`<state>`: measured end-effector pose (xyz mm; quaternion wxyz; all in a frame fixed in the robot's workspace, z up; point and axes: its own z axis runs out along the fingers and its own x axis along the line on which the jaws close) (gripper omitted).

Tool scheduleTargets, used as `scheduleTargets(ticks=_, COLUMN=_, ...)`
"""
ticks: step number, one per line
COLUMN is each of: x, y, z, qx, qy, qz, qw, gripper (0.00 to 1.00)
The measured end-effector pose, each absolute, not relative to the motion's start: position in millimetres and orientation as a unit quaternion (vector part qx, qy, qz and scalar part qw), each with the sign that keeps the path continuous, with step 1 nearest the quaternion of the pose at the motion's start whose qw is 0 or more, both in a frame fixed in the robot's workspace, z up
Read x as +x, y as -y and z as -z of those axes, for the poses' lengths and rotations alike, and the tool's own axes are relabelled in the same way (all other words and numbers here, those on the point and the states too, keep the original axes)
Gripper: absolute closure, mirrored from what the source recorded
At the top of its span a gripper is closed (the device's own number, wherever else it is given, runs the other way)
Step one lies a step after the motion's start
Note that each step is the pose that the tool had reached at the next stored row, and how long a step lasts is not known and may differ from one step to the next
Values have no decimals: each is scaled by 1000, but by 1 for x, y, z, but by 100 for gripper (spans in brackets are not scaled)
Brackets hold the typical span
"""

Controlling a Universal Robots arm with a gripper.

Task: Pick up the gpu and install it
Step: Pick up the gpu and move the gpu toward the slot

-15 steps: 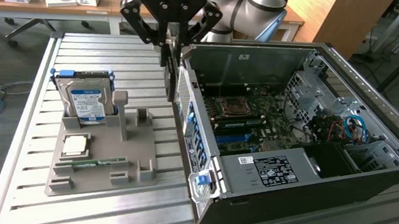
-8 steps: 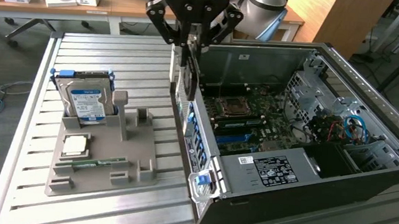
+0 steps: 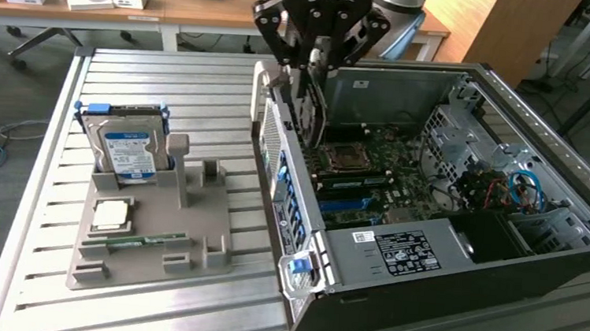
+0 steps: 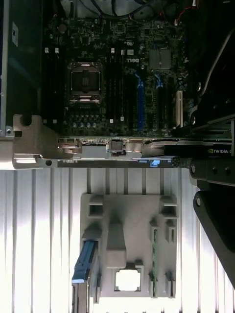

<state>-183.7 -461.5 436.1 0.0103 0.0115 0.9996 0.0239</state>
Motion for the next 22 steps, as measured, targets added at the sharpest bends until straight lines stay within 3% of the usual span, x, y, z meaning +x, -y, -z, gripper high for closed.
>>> scheduleTargets(ticks=22, x=-98, y=461, z=-436, qx=12, qy=-999, qz=-29, qw=10, gripper=74)
